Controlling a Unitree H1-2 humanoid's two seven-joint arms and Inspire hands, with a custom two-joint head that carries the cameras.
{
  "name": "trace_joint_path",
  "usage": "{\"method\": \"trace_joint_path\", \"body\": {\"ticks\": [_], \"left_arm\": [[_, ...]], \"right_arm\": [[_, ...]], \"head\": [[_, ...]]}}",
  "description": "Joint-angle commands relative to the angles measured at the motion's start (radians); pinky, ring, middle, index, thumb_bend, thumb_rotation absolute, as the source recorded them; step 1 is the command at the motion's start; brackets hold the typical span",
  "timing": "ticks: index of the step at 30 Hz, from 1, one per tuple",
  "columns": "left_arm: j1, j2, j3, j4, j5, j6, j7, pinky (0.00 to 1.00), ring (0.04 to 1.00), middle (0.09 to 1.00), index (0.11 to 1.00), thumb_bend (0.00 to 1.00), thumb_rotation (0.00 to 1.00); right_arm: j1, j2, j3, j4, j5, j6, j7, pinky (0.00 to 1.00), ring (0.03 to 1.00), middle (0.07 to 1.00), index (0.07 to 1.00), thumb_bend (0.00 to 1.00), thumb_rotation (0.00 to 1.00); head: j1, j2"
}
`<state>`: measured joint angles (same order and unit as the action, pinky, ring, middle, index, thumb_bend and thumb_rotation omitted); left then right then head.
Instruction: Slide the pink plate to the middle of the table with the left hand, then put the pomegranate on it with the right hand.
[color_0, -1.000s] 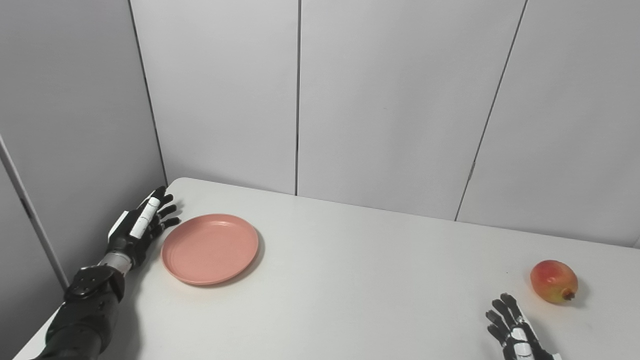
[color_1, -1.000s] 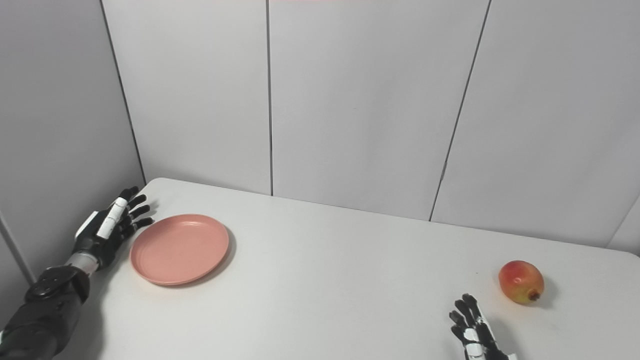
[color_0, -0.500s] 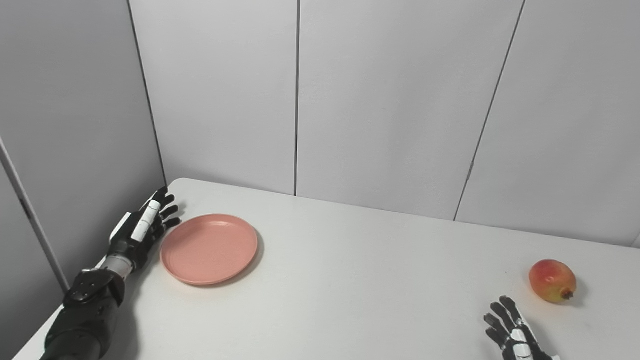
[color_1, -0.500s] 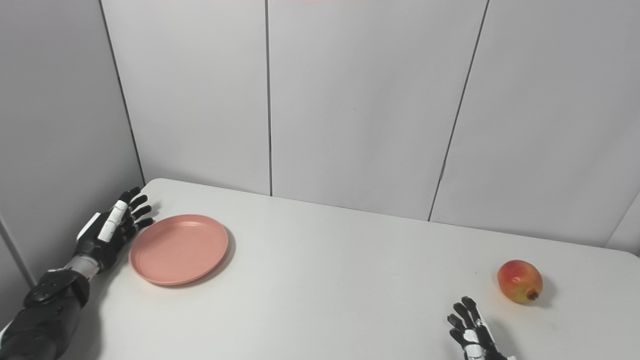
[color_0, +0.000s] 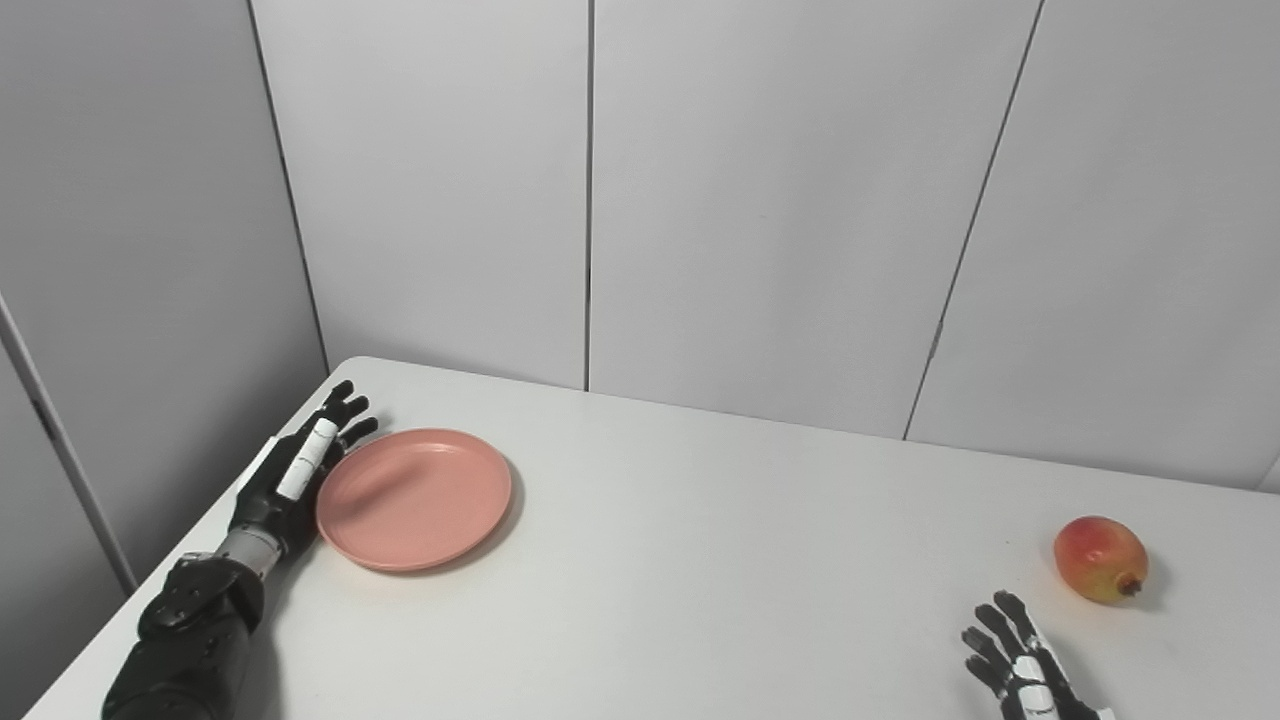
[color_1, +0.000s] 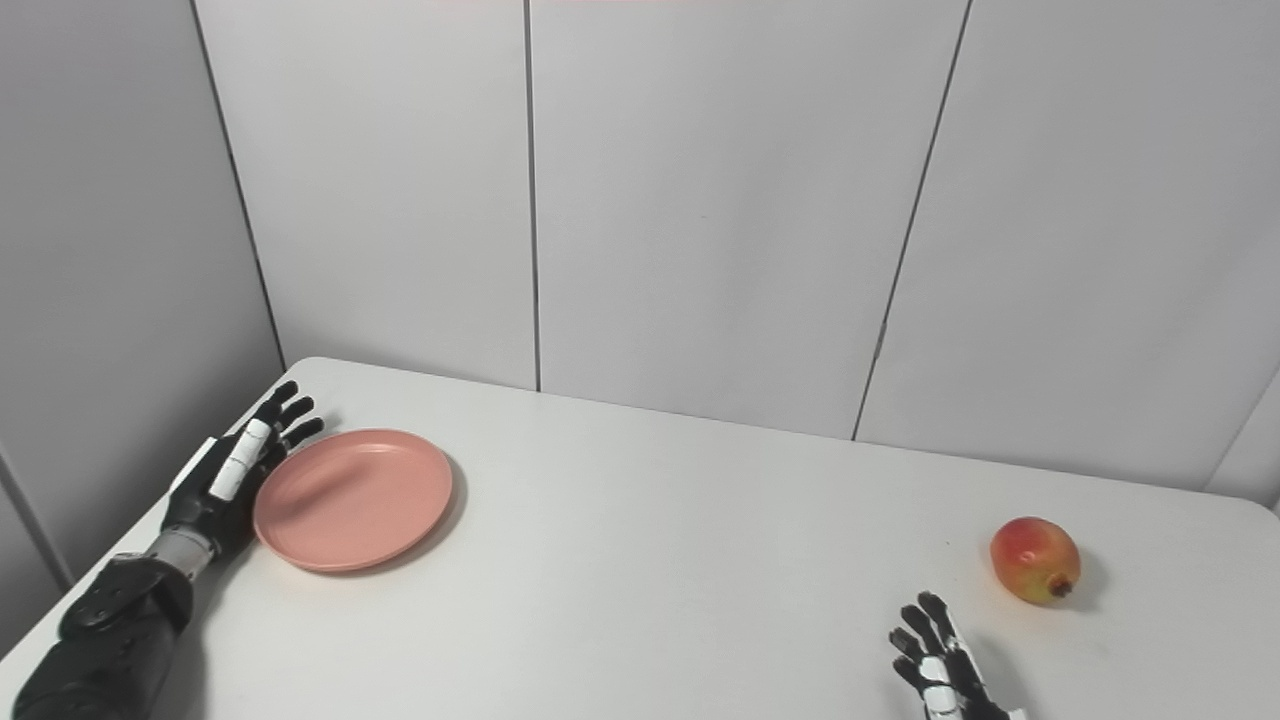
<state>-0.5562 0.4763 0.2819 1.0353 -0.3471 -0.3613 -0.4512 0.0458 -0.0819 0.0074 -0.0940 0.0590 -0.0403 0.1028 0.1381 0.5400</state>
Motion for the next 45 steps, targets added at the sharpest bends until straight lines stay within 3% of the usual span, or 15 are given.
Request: {"method": "trace_joint_path", "body": {"ticks": [1, 6, 19, 28, 38, 45], "left_arm": [[-0.017, -0.013, -0.011, -0.035, -0.004, 0.005, -0.024, 0.85, 0.935, 0.963, 0.971, 1.00, 0.76], [-0.005, -0.038, -0.011, -0.059, -0.014, 0.026, -0.022, 0.82, 0.896, 0.938, 0.951, 1.00, 0.75], [0.048, -0.108, -0.036, -0.239, -0.002, 0.117, 0.013, 0.80, 0.892, 0.934, 0.969, 1.00, 0.76], [0.043, -0.153, -0.068, -0.276, 0.014, 0.153, 0.033, 0.79, 0.880, 0.917, 0.935, 1.00, 0.76], [0.050, -0.183, -0.122, -0.307, 0.040, 0.193, 0.035, 0.77, 0.880, 0.932, 0.959, 0.98, 0.77], [0.054, -0.207, -0.157, -0.319, 0.035, 0.203, 0.022, 0.79, 0.903, 0.942, 0.977, 1.00, 0.71]], "right_arm": [[0.016, 0.011, 0.003, -0.003, 0.006, 0.019, -0.004, 0.89, 0.883, 0.918, 0.936, 0.72, 0.95], [0.016, 0.012, 0.006, -0.005, -0.002, 0.019, -0.005, 0.88, 0.875, 0.916, 0.936, 0.72, 0.95], [0.014, 0.020, 0.008, -0.006, -0.004, 0.027, -0.005, 0.88, 0.862, 0.910, 0.934, 0.73, 0.95], [0.010, 0.025, 0.014, -0.010, -0.019, 0.030, -0.009, 0.87, 0.855, 0.904, 0.931, 0.72, 0.95], [0.004, 0.031, 0.016, -0.011, -0.025, 0.038, -0.011, 0.87, 0.848, 0.897, 0.929, 0.73, 0.94], [-0.001, 0.030, 0.020, -0.003, -0.027, 0.019, -0.002, 0.86, 0.846, 0.897, 0.924, 0.73, 0.94]], "head": [[0.000, 0.003], [-0.003, 0.006], [-0.011, 0.006], [-0.009, 0.007], [-0.011, 0.011], [-0.014, 0.011]]}}
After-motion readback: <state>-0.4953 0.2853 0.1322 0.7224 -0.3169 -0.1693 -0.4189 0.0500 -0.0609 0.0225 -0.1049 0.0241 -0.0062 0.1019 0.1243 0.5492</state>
